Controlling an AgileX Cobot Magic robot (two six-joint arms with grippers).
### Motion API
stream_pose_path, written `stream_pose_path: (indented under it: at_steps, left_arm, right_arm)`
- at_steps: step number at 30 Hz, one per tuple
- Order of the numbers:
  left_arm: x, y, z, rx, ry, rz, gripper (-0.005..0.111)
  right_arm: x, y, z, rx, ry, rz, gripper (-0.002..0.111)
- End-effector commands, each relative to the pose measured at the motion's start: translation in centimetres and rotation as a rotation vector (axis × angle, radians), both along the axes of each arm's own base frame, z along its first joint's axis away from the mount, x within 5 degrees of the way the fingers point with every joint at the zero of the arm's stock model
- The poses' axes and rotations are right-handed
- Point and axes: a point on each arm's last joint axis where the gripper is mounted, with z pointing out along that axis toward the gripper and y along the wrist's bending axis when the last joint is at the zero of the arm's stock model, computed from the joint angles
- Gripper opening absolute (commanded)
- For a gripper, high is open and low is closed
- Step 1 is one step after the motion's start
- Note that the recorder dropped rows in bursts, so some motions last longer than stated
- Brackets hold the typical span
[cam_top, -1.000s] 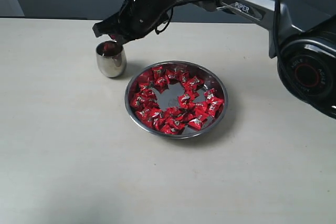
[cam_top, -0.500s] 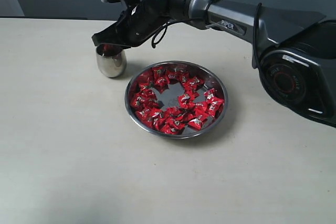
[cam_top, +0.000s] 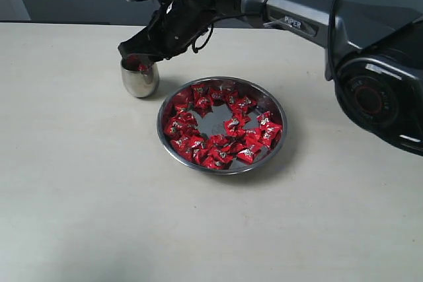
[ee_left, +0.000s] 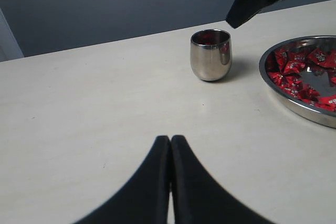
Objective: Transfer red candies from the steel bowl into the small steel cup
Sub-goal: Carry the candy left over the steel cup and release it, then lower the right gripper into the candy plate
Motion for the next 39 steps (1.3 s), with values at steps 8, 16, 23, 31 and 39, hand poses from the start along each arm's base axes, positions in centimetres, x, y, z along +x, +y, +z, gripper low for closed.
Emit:
stream_pose_path:
  at_steps: [8, 16, 23, 31, 39]
  left_arm:
    - [0.0, 0.0, 0.1, -0.008, -0.014, -0.003, 0.000]
    - [0.0, 0.0, 0.1, -0.008, -0.014, -0.003, 0.000]
    - [0.0, 0.0, 0.1, -0.008, -0.014, -0.003, 0.000]
    - [0.0, 0.0, 0.1, -0.008, -0.014, -0.003, 0.000]
    - [0.0, 0.0, 0.1, -0.008, -0.014, -0.003, 0.000]
  right_arm:
    - [-1.4, -4.0, -0.1, -0.411, 0.165, -0.063, 0.032]
    - [-1.1, -3.8, -3.8, -0.460, 0.232, -0.054, 0.032]
    - [-0.9, -3.5, -4.7, -0.445, 0.232, -0.055, 0.032]
    - [-0.8, -3.3, -5.7, -0.430, 0.234, -0.056, 0.032]
    - [-0.8, -3.3, -7.6, -0.461, 0.271, -0.050, 0.032]
